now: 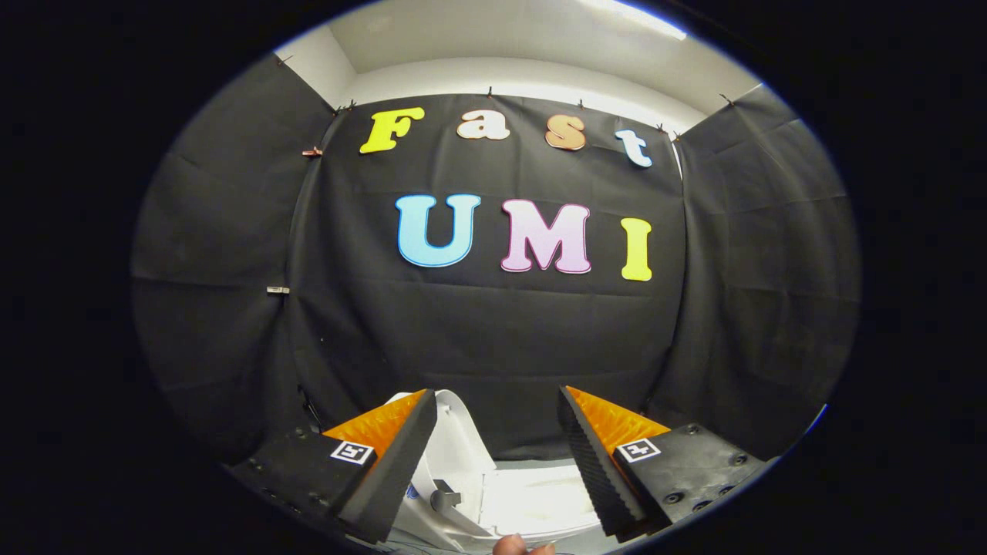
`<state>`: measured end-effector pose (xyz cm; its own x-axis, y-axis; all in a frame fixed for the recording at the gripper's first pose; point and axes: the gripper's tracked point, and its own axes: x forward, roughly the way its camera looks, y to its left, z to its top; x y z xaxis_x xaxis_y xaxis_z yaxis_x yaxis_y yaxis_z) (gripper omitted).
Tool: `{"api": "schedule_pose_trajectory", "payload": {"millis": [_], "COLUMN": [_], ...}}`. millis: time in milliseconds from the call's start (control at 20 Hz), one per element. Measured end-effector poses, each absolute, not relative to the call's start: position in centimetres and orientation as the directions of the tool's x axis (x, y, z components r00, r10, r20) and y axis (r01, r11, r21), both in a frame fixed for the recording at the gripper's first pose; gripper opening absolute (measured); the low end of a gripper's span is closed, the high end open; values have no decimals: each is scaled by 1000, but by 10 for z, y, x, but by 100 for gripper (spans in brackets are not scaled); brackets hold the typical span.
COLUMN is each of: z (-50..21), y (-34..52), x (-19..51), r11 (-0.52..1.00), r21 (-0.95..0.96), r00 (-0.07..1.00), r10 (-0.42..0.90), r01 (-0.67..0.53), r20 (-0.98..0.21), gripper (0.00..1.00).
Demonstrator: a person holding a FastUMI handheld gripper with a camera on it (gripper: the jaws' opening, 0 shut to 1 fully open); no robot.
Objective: Open the toilet lid.
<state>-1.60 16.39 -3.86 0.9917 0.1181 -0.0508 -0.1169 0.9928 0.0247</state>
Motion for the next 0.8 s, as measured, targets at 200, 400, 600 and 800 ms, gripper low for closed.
{"api": "schedule_pose_trajectory", "payload": {"millis": [200,400,600,800], "z": [-27,-27,-28,-34], "y": [149,133,127,127], "x": [-22,-22,-20,-16], "r11": [993,994,995,996], "r21": [31,35,46,35], "r00": [992,994,995,994], "r10": [118,101,91,88], "r01": [-117,-100,-89,-86], "r20": [-40,-44,-46,-57], "gripper": [98,98,98,98]}}
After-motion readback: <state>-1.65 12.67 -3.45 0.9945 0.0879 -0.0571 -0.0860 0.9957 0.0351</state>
